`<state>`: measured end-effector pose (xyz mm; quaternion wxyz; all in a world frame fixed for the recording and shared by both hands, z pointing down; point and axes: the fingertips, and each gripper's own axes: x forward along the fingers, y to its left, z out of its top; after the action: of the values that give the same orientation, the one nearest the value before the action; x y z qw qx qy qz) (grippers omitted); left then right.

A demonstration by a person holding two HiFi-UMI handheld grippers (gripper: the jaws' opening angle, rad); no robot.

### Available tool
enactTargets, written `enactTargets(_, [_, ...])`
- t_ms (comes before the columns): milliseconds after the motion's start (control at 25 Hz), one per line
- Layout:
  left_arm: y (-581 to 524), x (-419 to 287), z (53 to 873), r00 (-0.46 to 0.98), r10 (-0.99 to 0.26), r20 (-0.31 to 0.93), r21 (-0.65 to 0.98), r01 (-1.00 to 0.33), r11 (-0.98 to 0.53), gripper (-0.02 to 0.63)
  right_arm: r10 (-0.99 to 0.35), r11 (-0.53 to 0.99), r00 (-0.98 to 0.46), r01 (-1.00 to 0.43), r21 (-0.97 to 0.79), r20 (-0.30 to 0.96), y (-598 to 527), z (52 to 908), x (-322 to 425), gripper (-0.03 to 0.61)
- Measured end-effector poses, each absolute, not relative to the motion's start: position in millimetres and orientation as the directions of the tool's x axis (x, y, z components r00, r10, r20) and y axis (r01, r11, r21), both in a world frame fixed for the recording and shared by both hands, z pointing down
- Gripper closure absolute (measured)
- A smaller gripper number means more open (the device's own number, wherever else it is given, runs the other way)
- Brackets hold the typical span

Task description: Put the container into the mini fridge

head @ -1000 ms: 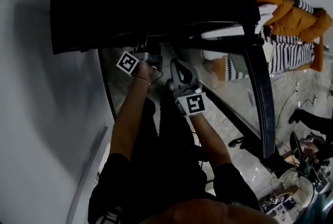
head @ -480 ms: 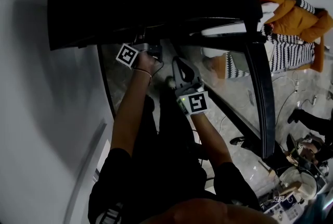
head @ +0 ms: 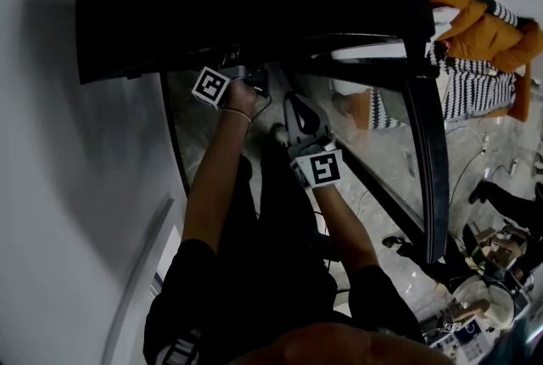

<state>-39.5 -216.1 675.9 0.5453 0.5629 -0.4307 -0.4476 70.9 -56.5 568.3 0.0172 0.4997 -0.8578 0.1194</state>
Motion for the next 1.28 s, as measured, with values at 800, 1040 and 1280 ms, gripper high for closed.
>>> enactTargets(800, [-223,-42,684,0.181,-0.983,0.011,0.999,-0.032,0.005,0.393,-0.847,0.474,-0.509,-0.854,-0.213,0.156,-56,571,74,0.577])
enactTargets(1040, [-234,-43,683,0.156,-0.988,0.017,1.0,0.008,0.019,0.393,-0.843,0.47,-0.508,-0.856,-0.215,0.18,-53,576,75,0.577])
enactTargets(1280, [-237,-43,684,0.15,-0.988,0.031,0.999,-0.022,0.028,0.388,-0.843,0.486,-0.517,-0.85,-0.203,0.151,-54,571,74,0.577])
